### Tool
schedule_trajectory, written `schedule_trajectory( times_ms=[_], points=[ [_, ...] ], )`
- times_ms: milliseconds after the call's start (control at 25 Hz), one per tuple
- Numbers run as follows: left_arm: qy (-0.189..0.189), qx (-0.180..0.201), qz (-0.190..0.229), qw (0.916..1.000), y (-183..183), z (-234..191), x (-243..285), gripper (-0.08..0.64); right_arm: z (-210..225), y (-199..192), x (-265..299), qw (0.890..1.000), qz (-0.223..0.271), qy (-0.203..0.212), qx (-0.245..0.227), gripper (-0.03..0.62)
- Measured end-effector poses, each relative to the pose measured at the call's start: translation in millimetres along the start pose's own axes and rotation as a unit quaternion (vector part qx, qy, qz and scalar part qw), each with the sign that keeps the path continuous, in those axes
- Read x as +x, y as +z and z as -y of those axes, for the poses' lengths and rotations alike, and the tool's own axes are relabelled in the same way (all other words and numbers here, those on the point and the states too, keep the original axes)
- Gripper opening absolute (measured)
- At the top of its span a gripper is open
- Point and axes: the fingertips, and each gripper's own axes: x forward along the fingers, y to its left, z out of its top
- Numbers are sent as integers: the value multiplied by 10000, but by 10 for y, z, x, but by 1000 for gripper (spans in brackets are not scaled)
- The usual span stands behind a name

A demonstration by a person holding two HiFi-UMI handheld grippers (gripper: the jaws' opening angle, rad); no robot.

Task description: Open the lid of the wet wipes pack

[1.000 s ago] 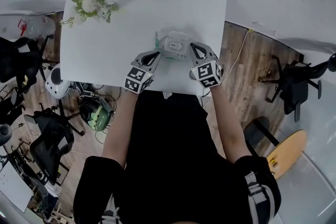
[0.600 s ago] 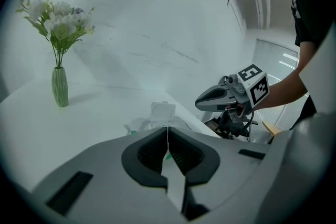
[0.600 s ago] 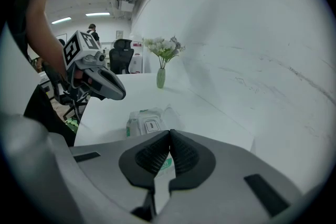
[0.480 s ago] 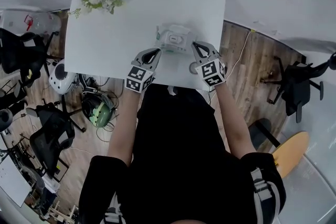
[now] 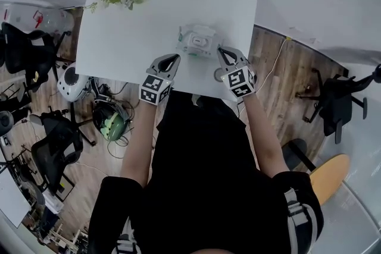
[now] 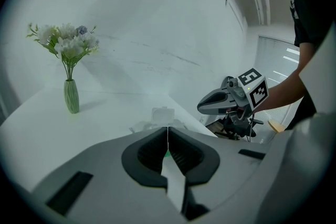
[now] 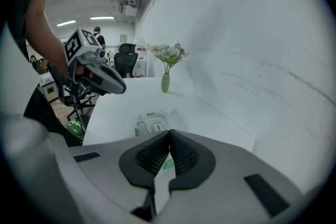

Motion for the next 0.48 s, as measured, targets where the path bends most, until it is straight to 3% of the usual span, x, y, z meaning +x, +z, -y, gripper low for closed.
schedule_trajectory(
  times_ms=[480],
  points=[
    [223,155,-1,9996,-25,265,-109,25,-31,-72,-268,9995,284,130,-38,15]
  ],
)
